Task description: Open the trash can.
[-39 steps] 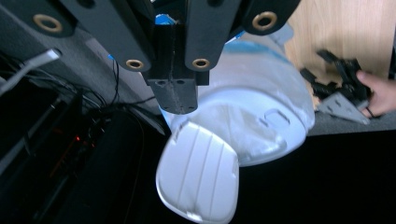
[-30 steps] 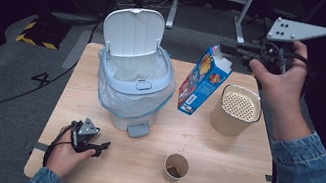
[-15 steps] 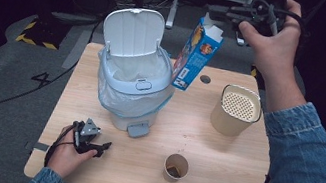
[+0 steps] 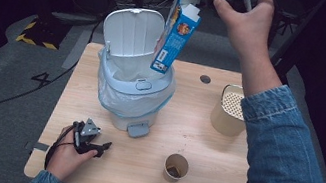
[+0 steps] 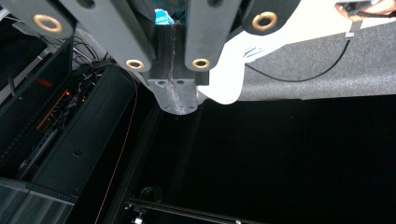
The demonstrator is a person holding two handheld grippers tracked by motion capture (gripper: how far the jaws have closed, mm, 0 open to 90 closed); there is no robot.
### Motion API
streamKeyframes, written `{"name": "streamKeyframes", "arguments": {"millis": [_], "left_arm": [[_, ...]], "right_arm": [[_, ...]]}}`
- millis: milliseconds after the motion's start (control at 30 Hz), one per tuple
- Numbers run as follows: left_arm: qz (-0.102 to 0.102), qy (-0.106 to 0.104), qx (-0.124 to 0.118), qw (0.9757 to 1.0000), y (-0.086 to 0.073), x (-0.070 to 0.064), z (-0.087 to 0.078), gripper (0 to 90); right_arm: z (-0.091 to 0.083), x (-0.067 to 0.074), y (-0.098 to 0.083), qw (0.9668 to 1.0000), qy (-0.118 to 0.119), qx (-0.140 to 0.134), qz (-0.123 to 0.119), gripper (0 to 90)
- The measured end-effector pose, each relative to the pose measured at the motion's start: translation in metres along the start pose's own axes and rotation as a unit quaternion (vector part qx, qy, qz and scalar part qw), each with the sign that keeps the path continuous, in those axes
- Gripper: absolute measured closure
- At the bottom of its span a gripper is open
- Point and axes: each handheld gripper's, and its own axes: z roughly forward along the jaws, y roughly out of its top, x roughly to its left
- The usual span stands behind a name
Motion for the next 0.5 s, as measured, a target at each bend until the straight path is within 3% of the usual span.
{"name": "streamKeyframes", "arguments": {"millis": [233, 367, 500], "left_arm": [[0.004, -0.001, 0.002, 1.0, 0.001, 0.0, 0.001, 29.6], [0.003, -0.003, 0.001, 1.0, 0.001, -0.001, 0.001, 29.6], [0.005, -0.002, 0.002, 1.0, 0.001, -0.001, 0.001, 29.6]], "right_arm": [[0.028, 0.006, 0.004, 1.0, -0.001, -0.002, 0.002, 90.0], [0.047, 0.01, -0.003, 1.0, -0.002, -0.004, 0.007, 90.0], [0.067, 0.019, -0.015, 0.9998, 0.013, 0.006, 0.013, 90.0]]}}
